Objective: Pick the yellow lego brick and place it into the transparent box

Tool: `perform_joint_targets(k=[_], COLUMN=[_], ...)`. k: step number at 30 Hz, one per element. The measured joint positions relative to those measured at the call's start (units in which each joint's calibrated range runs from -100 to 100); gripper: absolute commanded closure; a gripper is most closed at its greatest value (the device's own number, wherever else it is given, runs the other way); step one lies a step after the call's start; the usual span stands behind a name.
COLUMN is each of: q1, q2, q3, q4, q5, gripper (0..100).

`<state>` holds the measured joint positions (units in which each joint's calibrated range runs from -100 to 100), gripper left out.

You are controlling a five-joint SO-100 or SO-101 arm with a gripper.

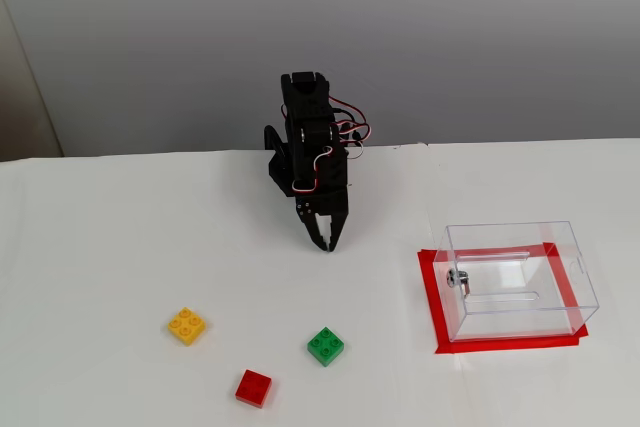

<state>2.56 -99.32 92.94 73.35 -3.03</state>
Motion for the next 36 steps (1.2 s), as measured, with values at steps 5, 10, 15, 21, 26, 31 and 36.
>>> perform_joint_targets(k=[5, 10, 15, 21, 26, 31, 36], q1=[0.1, 2.6, 5.1, 8.8, 14.1, 24.3, 34.7], q2=[0.1, 1.0, 11.9, 33.0, 44.1, 50.3, 53.4], q3=[-6.9, -12.0, -20.5, -39.2, -53.8, -62.4, -64.0], q4=[-0.3, -0.3, -1.4, -1.4, -1.2, 0.3, 0.7], q5=[0.0, 0.0, 0.0, 0.0, 0.1, 0.1, 0.1], gripper=[98, 98, 98, 98, 98, 98, 98])
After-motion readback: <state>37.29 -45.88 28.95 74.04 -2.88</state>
